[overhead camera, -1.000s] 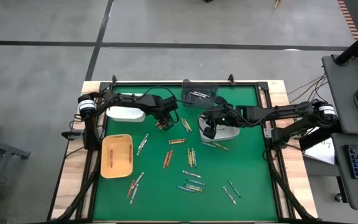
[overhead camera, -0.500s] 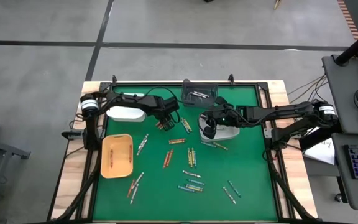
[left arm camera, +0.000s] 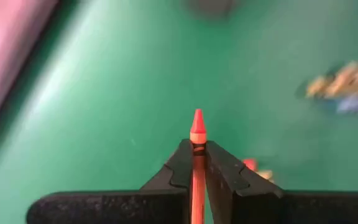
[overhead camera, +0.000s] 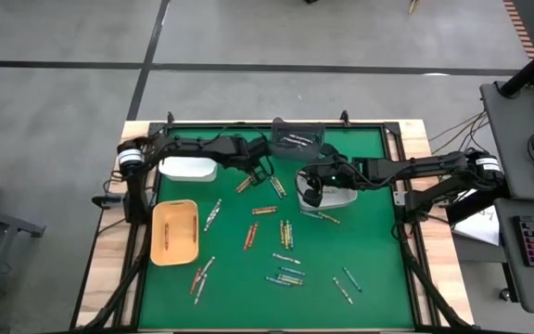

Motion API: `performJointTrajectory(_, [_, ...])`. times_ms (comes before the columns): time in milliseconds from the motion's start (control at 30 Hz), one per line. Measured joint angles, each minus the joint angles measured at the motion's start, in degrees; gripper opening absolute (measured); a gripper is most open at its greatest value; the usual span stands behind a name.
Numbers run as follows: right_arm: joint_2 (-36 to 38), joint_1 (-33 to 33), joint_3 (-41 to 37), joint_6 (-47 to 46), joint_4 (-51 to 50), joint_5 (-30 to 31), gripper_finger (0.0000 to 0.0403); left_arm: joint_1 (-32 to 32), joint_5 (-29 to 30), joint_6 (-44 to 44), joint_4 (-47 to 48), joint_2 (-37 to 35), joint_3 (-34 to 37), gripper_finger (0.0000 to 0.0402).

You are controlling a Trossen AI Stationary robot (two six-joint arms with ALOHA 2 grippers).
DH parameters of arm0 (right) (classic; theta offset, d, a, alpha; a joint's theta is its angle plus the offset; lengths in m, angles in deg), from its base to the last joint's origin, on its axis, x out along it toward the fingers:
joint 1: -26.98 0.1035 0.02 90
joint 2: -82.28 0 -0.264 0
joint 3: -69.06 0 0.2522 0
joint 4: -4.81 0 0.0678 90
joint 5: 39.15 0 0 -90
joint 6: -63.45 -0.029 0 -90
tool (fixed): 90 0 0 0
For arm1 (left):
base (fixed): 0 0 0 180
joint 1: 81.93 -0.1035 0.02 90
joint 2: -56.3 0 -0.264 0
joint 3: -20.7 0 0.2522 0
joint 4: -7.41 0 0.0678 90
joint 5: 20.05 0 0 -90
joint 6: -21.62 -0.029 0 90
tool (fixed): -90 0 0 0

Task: Sort crayons
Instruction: Put the orange crayon into the orange bin

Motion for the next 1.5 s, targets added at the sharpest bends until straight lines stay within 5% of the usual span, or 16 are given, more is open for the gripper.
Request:
performJointTrajectory(133, [0.0, 0.0, 0.0, -1.1, 2.7, 0.0, 0.0059, 1.9, 5.9, -3.3, 4.1, -1.6, -5.1, 0.0001])
performJointTrajectory(400, [0.0, 0.0, 0.0, -2.1, 4.1, -0.3, 0.0059, 6.1, 6.4, -4.6, 16.9, -8.3, -17.9, 0.0])
performJointTrajectory(600, [0.0, 0.1, 0.0, -6.8, 4.1, -4.7, 0.0059, 12.4, 6.3, 5.2, 26.3, -15.7, -19.6, 0.0])
performJointTrajectory(1100, [0.0, 2.0, 0.0, -7.8, 3.7, -4.9, 0.0059, 43.9, 7.2, 44.7, 50.0, -21.9, -5.7, 0.0])
performJointTrajectory(1500, [-0.1, 2.0, 0.0, -8.0, 3.7, -5.0, 0.0059, 48.5, -7.6, 56.6, 52.7, -22.6, 6.2, 0.0])
